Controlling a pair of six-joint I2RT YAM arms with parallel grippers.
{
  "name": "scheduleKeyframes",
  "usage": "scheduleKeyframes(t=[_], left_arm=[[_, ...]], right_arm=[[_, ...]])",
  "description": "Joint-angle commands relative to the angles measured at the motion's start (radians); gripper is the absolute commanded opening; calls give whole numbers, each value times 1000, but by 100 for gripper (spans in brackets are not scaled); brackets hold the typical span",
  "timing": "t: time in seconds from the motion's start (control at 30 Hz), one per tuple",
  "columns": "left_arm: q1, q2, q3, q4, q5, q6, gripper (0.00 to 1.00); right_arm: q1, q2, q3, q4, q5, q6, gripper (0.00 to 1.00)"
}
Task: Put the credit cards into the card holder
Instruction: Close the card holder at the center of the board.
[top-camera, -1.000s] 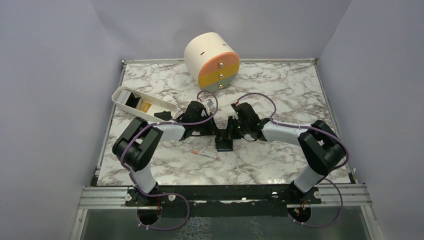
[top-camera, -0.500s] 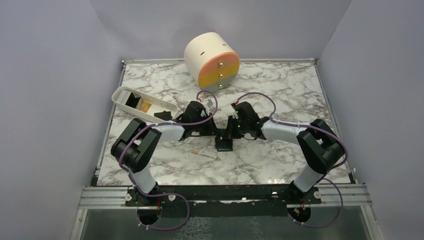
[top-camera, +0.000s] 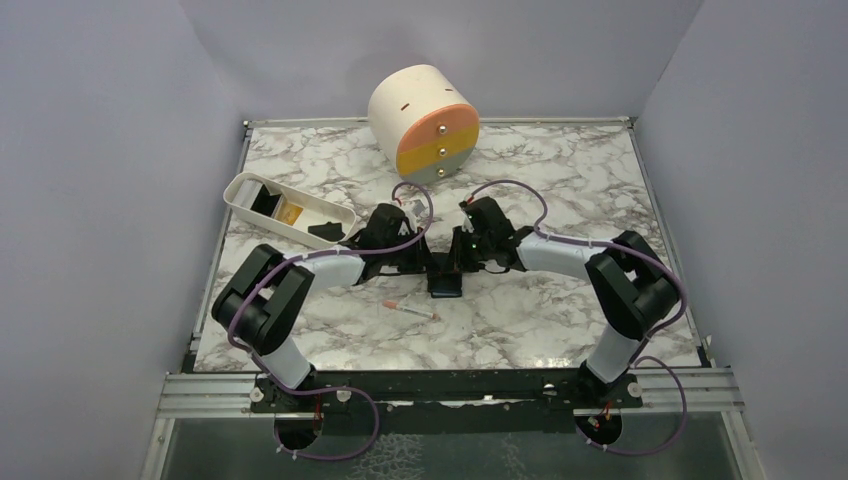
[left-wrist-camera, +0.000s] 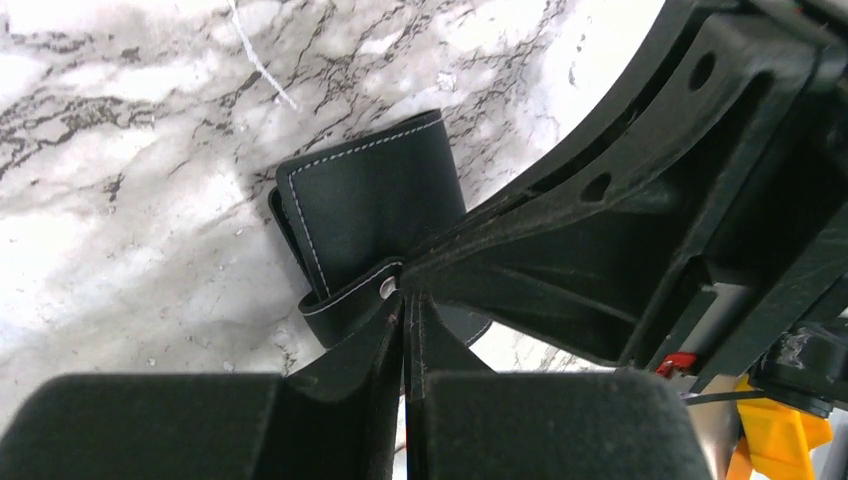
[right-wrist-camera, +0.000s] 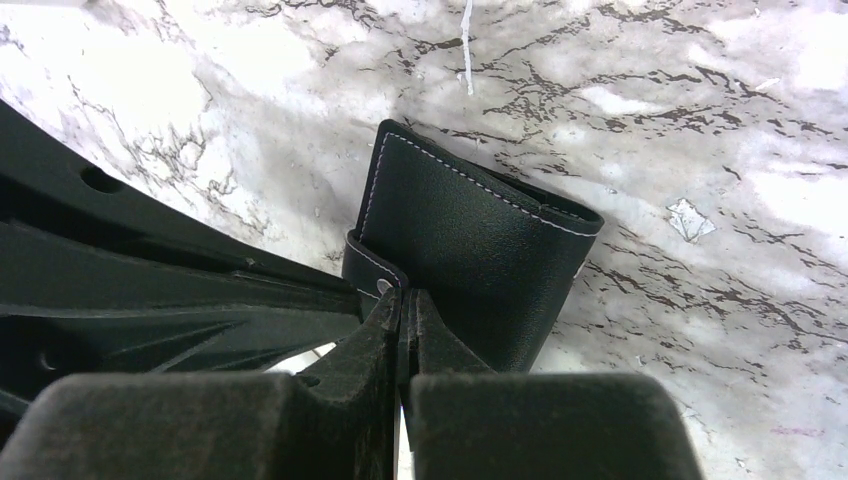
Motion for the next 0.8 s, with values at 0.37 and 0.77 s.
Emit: scheduleKeyframes(t=[0.37, 0.77], left_arm=[[-8, 53, 7, 11, -18, 5, 4], [-8, 34, 25, -31, -84, -17, 3]], right_arm=[[-8, 81, 26, -96, 19, -9, 1], [-9, 104, 27, -102, 25, -10, 1]])
